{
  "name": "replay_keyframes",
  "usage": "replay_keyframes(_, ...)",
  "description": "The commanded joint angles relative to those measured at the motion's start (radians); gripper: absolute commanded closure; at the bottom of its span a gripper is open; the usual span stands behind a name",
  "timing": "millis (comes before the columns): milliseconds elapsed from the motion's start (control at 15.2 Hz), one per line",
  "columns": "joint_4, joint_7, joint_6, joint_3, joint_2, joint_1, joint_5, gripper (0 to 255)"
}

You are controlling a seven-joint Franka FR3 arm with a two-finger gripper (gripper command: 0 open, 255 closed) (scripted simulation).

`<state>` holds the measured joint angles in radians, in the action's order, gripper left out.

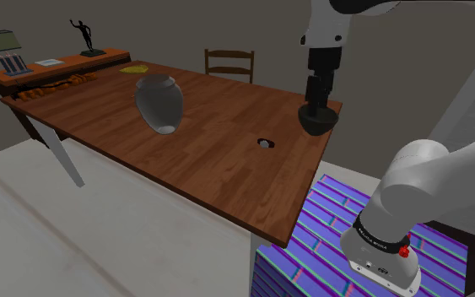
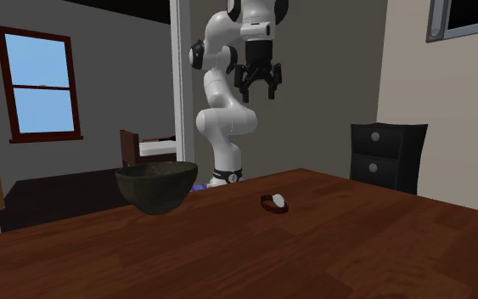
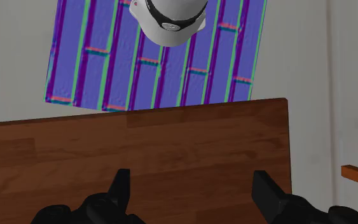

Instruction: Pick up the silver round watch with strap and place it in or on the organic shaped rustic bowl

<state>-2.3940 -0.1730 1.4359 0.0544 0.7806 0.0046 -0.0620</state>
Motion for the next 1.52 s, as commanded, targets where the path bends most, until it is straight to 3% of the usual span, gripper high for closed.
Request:
replay_keyframes(0,0.0,0.0,0.0,0.0,0.0,0.0,0.0,0)
replay_keyframes(858,0.039,-0.121,0.396,0.036,-0.424,0.011,0.065,0)
replay_keyframes(1320,0.156,-0.174,0.552,0.048,-0.688,0.015,0.081,0)
replay_keyframes(1452,0.158,-0.177,0.575,0.048,-0.712,0.014,0.081,0)
